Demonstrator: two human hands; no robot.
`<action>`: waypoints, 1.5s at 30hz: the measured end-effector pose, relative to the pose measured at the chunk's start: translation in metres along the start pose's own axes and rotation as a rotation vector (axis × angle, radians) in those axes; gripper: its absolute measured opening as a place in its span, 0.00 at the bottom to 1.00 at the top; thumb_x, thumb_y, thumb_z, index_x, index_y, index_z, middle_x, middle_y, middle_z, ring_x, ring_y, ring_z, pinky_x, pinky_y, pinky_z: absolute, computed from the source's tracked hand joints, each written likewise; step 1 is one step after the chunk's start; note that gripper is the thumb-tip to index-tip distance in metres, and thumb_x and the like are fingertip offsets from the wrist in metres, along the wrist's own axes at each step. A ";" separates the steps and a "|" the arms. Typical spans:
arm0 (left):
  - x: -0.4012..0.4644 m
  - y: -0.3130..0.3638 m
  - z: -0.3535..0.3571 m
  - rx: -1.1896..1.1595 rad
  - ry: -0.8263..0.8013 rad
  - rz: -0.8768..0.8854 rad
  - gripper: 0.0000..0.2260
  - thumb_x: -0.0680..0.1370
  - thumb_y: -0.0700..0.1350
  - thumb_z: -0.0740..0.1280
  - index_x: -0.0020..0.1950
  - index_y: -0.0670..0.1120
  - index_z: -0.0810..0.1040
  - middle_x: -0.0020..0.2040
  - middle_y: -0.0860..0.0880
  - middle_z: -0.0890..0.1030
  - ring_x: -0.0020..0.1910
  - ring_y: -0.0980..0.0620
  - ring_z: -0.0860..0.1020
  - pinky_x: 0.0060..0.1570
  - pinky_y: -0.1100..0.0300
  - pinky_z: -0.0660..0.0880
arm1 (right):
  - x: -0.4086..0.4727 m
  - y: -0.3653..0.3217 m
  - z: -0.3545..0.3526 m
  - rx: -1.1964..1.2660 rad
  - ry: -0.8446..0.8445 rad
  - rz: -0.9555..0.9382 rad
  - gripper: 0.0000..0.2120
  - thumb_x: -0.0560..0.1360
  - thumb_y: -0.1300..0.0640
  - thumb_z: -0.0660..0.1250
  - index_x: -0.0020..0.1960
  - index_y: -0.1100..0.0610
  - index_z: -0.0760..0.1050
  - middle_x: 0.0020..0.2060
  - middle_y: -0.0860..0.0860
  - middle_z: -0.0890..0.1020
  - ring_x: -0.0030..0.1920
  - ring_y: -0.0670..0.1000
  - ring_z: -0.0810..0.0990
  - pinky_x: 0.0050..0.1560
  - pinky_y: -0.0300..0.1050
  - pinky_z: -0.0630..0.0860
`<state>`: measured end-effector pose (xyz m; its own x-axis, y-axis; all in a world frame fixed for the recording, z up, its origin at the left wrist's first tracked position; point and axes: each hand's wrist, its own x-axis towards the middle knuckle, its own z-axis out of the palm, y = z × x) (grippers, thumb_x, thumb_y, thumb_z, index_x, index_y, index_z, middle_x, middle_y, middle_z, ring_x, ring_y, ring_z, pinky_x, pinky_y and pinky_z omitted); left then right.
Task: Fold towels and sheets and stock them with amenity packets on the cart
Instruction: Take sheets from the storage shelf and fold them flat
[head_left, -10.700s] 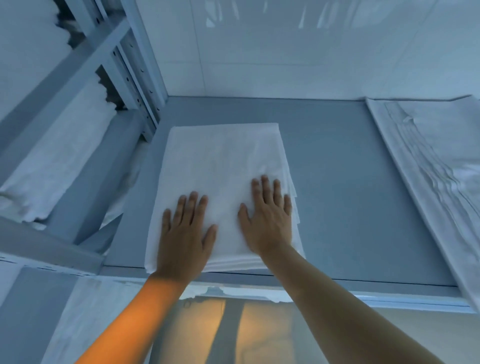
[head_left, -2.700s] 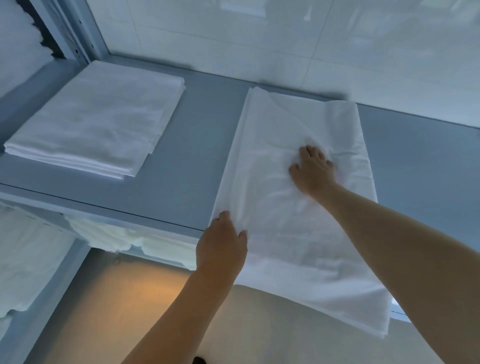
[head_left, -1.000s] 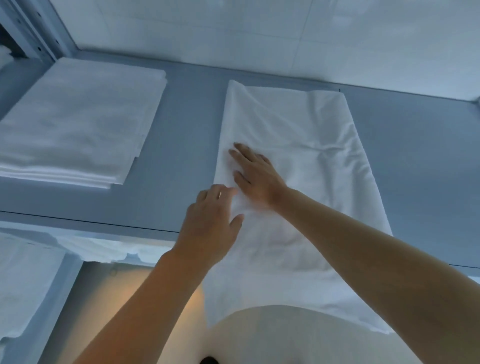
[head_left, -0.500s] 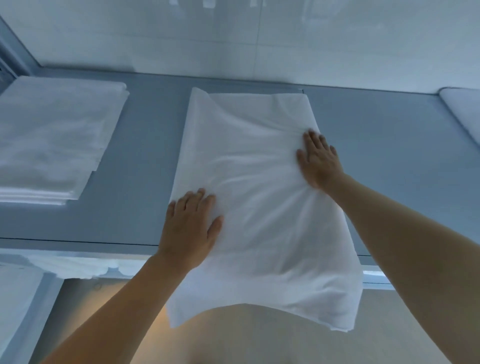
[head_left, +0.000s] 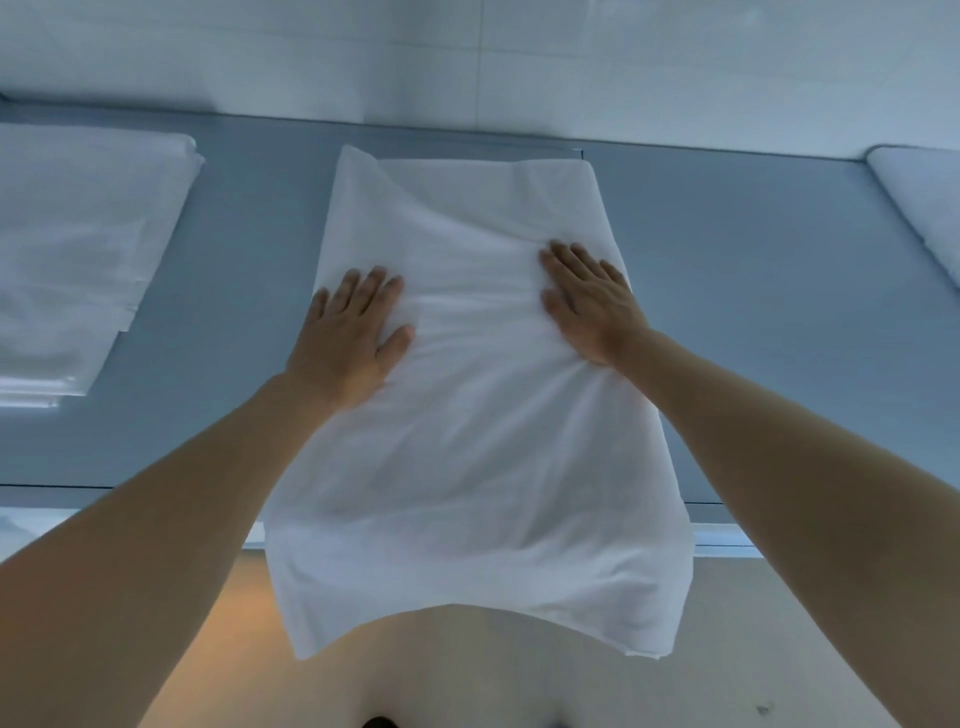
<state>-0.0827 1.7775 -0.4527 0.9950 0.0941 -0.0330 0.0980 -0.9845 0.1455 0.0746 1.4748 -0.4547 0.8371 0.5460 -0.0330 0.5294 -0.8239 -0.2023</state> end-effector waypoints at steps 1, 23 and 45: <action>-0.001 0.000 -0.001 0.001 -0.004 -0.002 0.34 0.80 0.66 0.43 0.83 0.53 0.54 0.84 0.50 0.54 0.82 0.45 0.53 0.78 0.43 0.53 | -0.002 -0.001 0.000 0.000 -0.006 -0.001 0.31 0.82 0.38 0.45 0.84 0.45 0.48 0.83 0.43 0.50 0.82 0.47 0.47 0.81 0.52 0.48; -0.174 0.018 0.024 0.001 0.023 0.109 0.33 0.83 0.65 0.46 0.84 0.50 0.51 0.84 0.49 0.50 0.83 0.44 0.50 0.77 0.39 0.56 | -0.179 -0.051 0.007 0.013 -0.045 -0.079 0.26 0.86 0.43 0.45 0.83 0.40 0.43 0.82 0.36 0.45 0.82 0.48 0.42 0.80 0.57 0.49; -0.162 0.037 0.021 0.123 -0.039 0.233 0.61 0.61 0.63 0.81 0.84 0.48 0.50 0.84 0.47 0.48 0.82 0.43 0.52 0.74 0.32 0.56 | -0.228 -0.049 0.026 -0.188 0.002 -0.276 0.56 0.70 0.37 0.73 0.84 0.54 0.44 0.83 0.52 0.46 0.83 0.56 0.47 0.77 0.65 0.58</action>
<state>-0.2402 1.7230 -0.4632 0.9888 -0.1403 -0.0508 -0.1388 -0.9898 0.0324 -0.1454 1.3949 -0.4626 0.6591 0.7521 -0.0003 0.7520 -0.6589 -0.0192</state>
